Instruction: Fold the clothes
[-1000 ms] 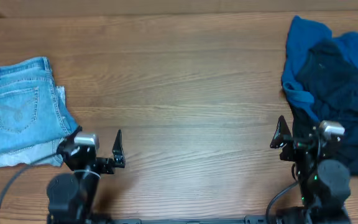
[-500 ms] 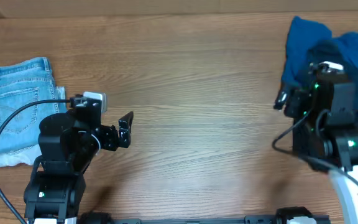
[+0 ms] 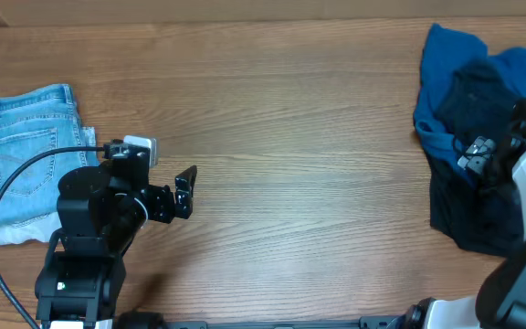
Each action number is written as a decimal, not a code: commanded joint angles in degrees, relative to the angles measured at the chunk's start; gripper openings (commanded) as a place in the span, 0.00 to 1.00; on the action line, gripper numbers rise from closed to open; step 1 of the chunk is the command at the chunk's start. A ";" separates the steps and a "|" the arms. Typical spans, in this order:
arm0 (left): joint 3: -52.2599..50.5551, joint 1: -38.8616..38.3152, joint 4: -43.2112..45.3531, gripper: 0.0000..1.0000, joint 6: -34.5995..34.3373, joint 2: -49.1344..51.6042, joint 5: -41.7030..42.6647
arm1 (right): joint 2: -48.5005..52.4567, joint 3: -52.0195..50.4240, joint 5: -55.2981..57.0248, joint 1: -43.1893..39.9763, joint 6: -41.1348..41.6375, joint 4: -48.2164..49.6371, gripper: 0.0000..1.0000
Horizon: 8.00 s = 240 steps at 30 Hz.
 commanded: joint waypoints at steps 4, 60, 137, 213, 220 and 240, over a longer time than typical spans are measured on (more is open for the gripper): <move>1.70 0.22 0.31 1.00 -0.57 -0.07 1.07 | 1.77 3.63 -5.46 -0.04 1.77 -1.14 0.04; 1.70 0.22 1.36 1.00 -0.57 5.18 -0.37 | 26.64 19.17 -19.87 22.62 6.75 5.64 0.04; 18.75 -23.15 6.38 0.53 -5.60 61.92 -9.68 | 9.25 48.11 -14.93 22.73 -8.74 -29.44 0.75; 36.83 0.24 -22.40 0.08 -5.27 39.98 -13.90 | 7.93 60.92 -12.83 23.56 -3.87 -36.17 0.04; 36.83 0.24 -22.62 0.08 -5.27 39.98 -13.92 | 9.25 52.37 -12.81 23.87 -4.24 -38.05 0.04; 36.83 0.24 -22.03 0.15 -4.59 39.98 -13.97 | 9.09 32.72 -23.85 25.00 -9.46 -28.44 0.42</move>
